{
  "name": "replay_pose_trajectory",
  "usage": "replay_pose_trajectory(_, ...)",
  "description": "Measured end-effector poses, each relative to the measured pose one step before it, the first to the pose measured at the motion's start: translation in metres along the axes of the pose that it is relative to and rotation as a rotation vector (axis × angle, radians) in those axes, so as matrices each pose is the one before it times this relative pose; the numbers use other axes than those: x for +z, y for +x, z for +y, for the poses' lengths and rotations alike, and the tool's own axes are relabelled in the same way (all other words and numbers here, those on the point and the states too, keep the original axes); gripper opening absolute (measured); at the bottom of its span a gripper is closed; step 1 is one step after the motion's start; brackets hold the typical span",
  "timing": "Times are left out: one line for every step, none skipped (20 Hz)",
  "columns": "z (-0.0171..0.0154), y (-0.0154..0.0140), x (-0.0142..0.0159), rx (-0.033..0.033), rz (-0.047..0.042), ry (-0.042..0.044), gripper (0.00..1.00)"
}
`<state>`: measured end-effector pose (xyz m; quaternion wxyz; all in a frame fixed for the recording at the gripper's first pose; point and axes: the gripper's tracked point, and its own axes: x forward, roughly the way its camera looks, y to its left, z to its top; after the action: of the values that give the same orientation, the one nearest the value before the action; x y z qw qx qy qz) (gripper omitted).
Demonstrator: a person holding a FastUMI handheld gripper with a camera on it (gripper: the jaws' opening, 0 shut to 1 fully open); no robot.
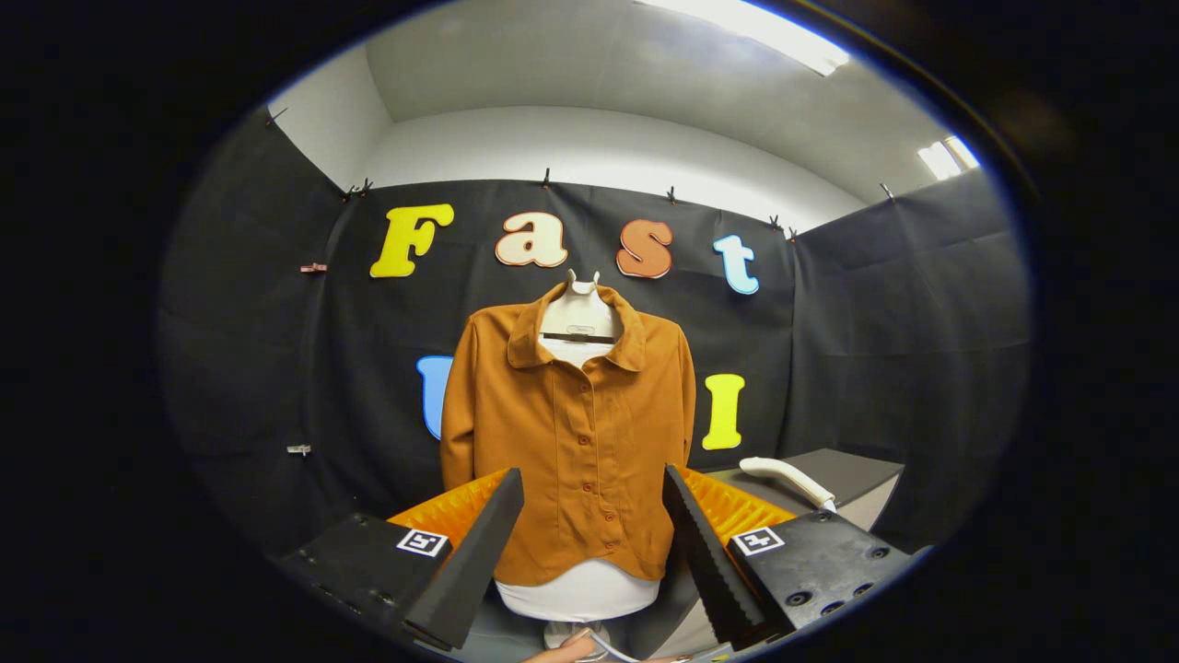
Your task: Iron the clothes twice with a garment steamer, once on the left side and once on the right side.
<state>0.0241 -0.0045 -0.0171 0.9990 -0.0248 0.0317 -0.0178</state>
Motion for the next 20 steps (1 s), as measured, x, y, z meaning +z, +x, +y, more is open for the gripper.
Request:
replay_pose_trajectory(0.00050,0.00055,0.00023,-0.00770,-0.00134,-0.00365,0.96)
replay_pose_trajectory(0.00153,0.00019,0.00017,-0.00517,-0.00140,-0.00445,0.96)
replay_pose_trajectory(0.00123,0.00044,0.00007,-0.00454,-0.00048,-0.00167,0.96)
replay_pose_trajectory(0.00215,0.00010,-0.00063,-0.00571,0.00078,0.00177,0.96)
replay_pose_trajectory(0.00097,0.00083,-0.00033,-0.00594,0.00158,0.00147,0.96)
replay_pose_trajectory(0.00005,0.00033,0.00022,-0.00729,0.00137,-0.00011,0.96)
replay_pose_trajectory(0.00107,0.00046,-0.00026,-0.00694,0.00167,-0.00018,0.96)
replay_pose_trajectory(0.00080,0.00012,-0.00114,-0.00756,0.00165,-0.00125,0.96)
replay_pose_trajectory(0.00020,0.00027,-0.00032,-0.00858,0.00270,-0.00086,0.96)
replay_pose_trajectory(-0.00039,0.00036,-0.00075,-0.00808,0.00243,0.00019,0.96)
replay_pose_trajectory(0.00011,0.00013,-0.00063,-0.00738,0.00183,0.00170,0.96)
replay_pose_trajectory(-0.00153,0.00096,-0.00121,-0.00744,0.00096,-0.00014,0.96)
replay_pose_trajectory(-0.00139,0.00131,-0.00092,-0.00858,0.00253,-0.00231,0.96)
replay_pose_trajectory(-0.00314,0.00235,-0.00208,-0.00896,0.00530,-0.00177,0.96)
replay_pose_trajectory(-0.00282,0.00241,-0.00184,-0.00760,0.00562,0.00264,0.96)
replay_pose_trajectory(-0.00269,0.00372,-0.00059,-0.00645,0.00252,0.00204,0.95)
replay_pose_trajectory(-0.00356,0.00419,-0.00006,-0.00513,-0.00103,-0.00070,0.95)
replay_pose_trajectory(-0.00432,0.00529,-0.00069,-0.00705,0.00190,-0.00142,0.95)
replay_pose_trajectory(-0.00446,0.00550,-0.00225,0.00097,0.00461,0.00273,0.95)
replay_pose_trajectory(-0.00369,0.00646,-0.00235,-0.00158,0.00411,0.00394,0.95)
